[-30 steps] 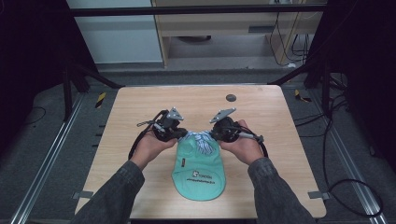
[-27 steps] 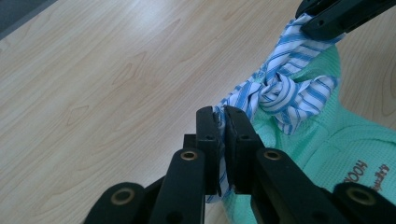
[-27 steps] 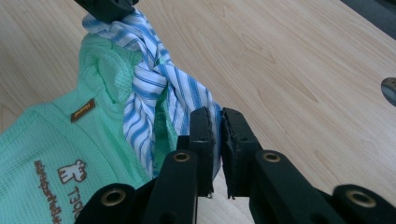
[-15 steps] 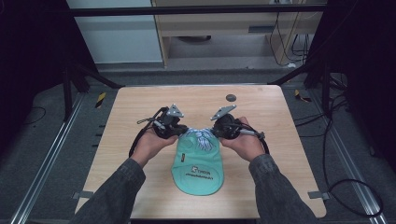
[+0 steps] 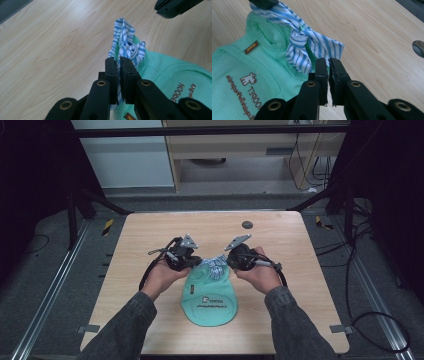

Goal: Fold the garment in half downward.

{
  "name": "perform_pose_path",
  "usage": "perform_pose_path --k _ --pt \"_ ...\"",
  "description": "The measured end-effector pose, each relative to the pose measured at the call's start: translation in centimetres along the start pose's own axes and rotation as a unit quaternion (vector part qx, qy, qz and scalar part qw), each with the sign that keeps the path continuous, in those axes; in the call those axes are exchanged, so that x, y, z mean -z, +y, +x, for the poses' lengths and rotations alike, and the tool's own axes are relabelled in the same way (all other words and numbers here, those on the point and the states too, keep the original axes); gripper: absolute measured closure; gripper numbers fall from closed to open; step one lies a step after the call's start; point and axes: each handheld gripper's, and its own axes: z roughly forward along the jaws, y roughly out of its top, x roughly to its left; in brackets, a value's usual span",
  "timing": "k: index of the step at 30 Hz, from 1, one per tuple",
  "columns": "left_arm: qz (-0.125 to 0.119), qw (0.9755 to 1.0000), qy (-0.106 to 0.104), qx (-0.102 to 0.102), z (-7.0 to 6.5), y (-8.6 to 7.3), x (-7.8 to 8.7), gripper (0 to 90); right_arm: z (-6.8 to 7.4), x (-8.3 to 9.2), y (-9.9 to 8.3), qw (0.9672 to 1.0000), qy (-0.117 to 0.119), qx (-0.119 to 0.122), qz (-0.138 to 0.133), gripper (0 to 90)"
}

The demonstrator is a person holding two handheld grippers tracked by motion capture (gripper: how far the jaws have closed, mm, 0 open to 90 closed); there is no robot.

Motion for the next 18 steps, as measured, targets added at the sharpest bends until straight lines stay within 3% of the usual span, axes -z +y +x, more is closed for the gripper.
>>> perform_pose_path --k 10,14,18 --pt "-0.002 0.9999 -0.002 -0.012 0.0 0.6 0.5 85.3 -1.1 -1.1 -0.1 0.9999 -0.005 -0.012 -0.004 63.4" --pt "-0.004 0.9998 -0.005 -0.017 0.0 1.1 0.6 85.4 -1.7 -2.1 0.1 0.9999 0.004 -0.012 0.003 54.7" --pt "-0.007 0.9998 -0.007 -0.019 0.0 1.3 0.6 85.4 -2.1 -2.8 0.3 0.9998 0.007 -0.016 0.009 53.2"
